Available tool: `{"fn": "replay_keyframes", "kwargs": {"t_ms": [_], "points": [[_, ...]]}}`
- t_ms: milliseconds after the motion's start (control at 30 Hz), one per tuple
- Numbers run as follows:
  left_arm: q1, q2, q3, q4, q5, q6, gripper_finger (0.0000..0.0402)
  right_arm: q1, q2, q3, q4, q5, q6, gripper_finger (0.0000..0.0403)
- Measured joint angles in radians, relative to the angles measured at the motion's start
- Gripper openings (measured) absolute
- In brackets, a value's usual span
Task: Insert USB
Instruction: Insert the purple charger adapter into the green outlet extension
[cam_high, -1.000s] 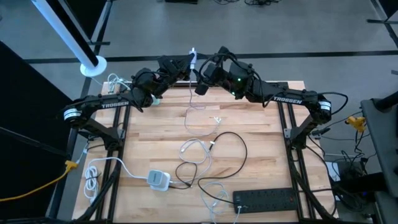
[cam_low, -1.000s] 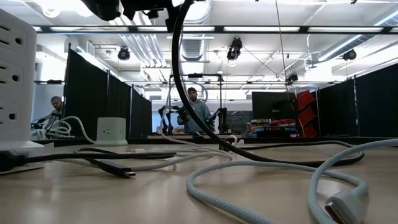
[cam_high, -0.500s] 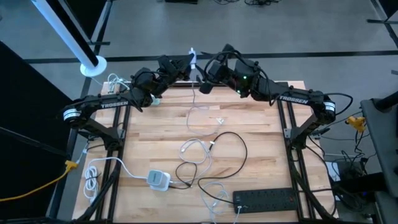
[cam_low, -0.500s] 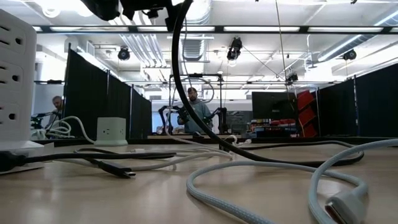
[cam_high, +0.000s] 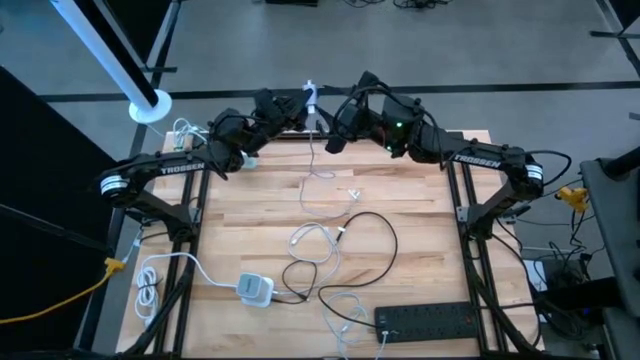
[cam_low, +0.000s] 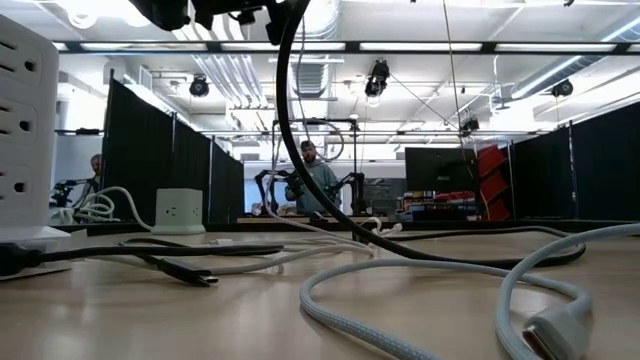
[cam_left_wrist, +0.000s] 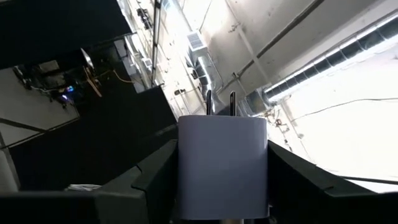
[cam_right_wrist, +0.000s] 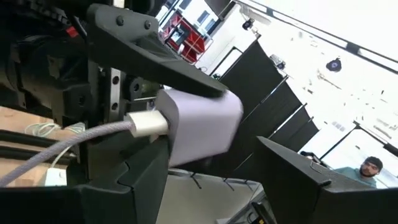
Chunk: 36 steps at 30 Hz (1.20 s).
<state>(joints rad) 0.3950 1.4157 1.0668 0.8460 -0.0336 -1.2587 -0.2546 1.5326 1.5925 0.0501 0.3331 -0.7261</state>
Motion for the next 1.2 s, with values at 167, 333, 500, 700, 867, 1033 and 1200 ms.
{"fn": "replay_keyframes", "kwargs": {"t_ms": [167, 333, 500, 700, 867, 1033, 1200], "points": [[-0.002, -0.018, 0.0, -0.014, 0.047, -0.001, 0.0196, -0.005, -0.022, 0.002, -0.008, 0.029, 0.0, 0.0222], [0.0, -0.028, 0.0, -0.025, 0.055, -0.001, 0.0196, -0.012, -0.024, 0.003, -0.035, 0.013, 0.038, 0.0216], [0.011, -0.046, 0.0, -0.022, 0.053, -0.006, 0.0196, -0.011, -0.023, 0.003, -0.067, -0.084, 0.129, 0.0211], [0.012, -0.061, 0.0, -0.018, -0.043, -0.065, 0.0196, -0.004, 0.028, 0.002, -0.011, -0.202, 0.096, 0.022], [0.01, -0.06, 0.0, -0.034, -0.055, -0.092, 0.0196, 0.002, 0.051, 0.001, 0.104, -0.18, 0.051, 0.0231], [0.008, -0.06, 0.0, -0.039, -0.054, -0.095, 0.0196, -0.001, 0.061, 0.002, 0.135, -0.146, 0.032, 0.0243], [0.007, -0.059, 0.0, -0.044, -0.052, -0.096, 0.0196, 0.001, 0.059, 0.002, 0.153, -0.157, 0.044, 0.0258]]}}
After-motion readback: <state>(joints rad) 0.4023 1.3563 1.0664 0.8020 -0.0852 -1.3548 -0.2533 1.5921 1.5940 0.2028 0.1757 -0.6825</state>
